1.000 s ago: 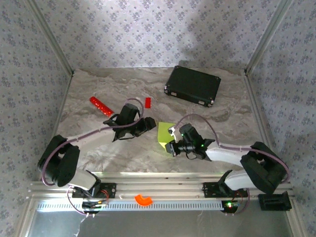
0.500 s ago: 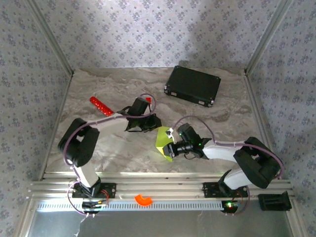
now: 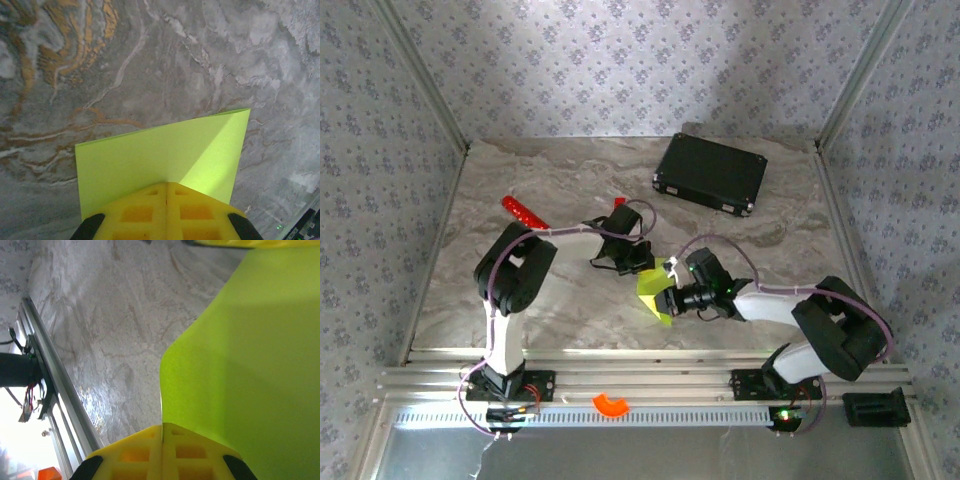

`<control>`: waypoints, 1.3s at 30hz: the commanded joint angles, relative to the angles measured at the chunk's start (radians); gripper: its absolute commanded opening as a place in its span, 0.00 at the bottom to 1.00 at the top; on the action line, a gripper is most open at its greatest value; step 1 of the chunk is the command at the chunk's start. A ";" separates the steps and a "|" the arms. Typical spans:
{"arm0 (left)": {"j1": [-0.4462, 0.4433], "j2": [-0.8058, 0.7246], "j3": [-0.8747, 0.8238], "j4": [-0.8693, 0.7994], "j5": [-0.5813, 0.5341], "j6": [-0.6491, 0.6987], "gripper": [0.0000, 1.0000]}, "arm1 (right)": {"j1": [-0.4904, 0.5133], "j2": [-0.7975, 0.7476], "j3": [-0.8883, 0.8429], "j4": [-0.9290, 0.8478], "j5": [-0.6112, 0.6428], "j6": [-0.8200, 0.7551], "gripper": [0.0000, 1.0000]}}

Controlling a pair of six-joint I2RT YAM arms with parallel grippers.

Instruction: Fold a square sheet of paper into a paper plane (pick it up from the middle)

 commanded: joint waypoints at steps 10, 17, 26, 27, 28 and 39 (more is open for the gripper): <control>-0.010 0.037 -0.009 -0.051 -0.043 0.019 0.05 | -0.075 0.042 0.060 -0.151 -0.005 -0.048 0.03; -0.014 0.034 -0.008 -0.050 -0.042 0.014 0.05 | -0.077 0.062 0.079 -0.177 0.063 -0.048 0.03; -0.017 0.031 -0.009 -0.052 -0.043 0.014 0.05 | -0.080 0.068 0.090 -0.204 0.100 -0.055 0.03; -0.016 0.031 -0.009 -0.053 -0.044 0.014 0.05 | -0.080 0.069 0.091 -0.205 0.100 -0.053 0.03; -0.017 0.031 -0.009 -0.052 -0.044 0.014 0.05 | -0.080 0.070 0.092 -0.208 0.107 -0.052 0.03; -0.017 0.029 -0.003 -0.058 -0.044 0.014 0.05 | -0.081 0.070 0.097 -0.217 0.120 -0.052 0.03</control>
